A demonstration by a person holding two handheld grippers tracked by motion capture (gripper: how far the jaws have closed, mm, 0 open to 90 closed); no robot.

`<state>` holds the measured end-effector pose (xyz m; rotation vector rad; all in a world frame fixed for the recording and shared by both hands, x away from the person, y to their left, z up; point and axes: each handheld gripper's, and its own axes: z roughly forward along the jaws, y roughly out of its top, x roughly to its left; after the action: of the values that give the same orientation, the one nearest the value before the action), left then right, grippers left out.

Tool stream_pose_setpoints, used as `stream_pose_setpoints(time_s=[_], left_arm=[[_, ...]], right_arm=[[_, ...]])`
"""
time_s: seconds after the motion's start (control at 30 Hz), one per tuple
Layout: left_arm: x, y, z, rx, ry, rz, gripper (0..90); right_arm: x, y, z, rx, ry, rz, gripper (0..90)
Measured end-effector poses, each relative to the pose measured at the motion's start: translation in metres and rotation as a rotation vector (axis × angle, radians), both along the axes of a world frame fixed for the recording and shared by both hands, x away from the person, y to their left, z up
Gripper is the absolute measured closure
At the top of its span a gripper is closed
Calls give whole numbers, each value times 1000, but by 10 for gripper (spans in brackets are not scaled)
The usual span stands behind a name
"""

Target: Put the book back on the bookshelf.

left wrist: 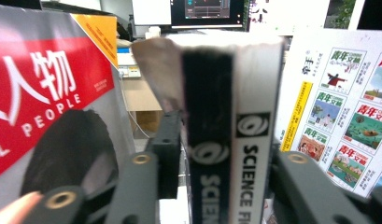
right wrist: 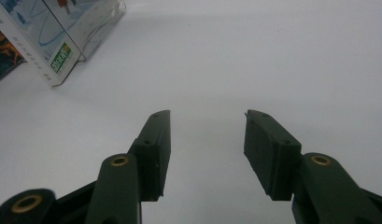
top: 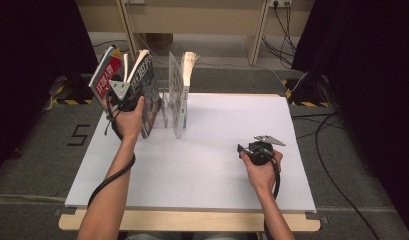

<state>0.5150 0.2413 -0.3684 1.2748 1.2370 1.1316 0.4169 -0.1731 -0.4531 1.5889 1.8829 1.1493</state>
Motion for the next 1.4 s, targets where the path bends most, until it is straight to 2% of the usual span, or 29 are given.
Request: stream_pose_setpoints(time_s=[0.2, 0.57, 0.73, 0.83, 1.0, 1.1, 1.17, 1.4], left_arm=[[-8, -2, -1, 7, 13, -1, 499], [-27, -1, -3, 19, 37, 0, 432], [-35, 2, -2, 1, 57, -8, 412], [-41, 5, -4, -12, 82, -8, 404], [-52, 8, -4, -6, 101, -29, 394], [-58, 12, -5, -36, 134, -43, 388], [-62, 14, -7, -20, 142, -50, 385], [-76, 19, -9, -10, 172, -97, 376]], right_arm=[[0, 0, 0, -3, 1, 3, 517], [-1, 2, -1, -7, 6, 5, 516], [-1, 2, -1, -8, 4, 5, 516], [-1, 2, -1, -9, 6, 4, 516], [-1, 2, -1, -9, 7, 2, 516], [-1, 2, -1, -8, 10, -1, 516], [-1, 3, -1, -9, 12, 1, 516], [-1, 4, -2, -9, 17, 0, 515]])
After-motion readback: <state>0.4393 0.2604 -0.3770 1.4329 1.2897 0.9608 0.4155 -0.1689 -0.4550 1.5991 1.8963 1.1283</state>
